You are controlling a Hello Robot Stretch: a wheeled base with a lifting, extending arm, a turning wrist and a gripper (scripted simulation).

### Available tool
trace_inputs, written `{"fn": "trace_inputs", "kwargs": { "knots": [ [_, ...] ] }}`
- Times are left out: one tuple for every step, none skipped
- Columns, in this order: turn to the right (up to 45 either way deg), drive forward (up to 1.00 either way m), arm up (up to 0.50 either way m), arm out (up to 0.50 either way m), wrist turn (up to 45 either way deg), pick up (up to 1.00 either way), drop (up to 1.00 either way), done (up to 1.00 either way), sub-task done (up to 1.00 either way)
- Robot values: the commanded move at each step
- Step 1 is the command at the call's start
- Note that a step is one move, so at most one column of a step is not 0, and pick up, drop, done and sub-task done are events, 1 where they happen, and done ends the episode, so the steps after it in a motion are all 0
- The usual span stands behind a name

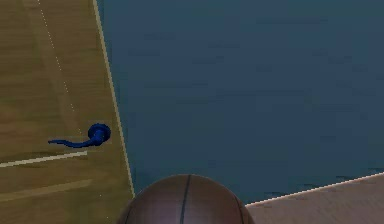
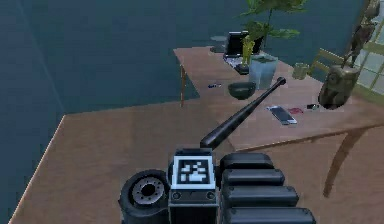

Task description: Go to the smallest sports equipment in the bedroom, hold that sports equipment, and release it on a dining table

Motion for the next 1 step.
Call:
{"fn": "trace_inputs", "kwargs": {
  "knots": [
    [3.0, 0.0, 0.0, 0.0, 0.0, 0.0, 0.0, 0.0, 0.0]
  ]
}}
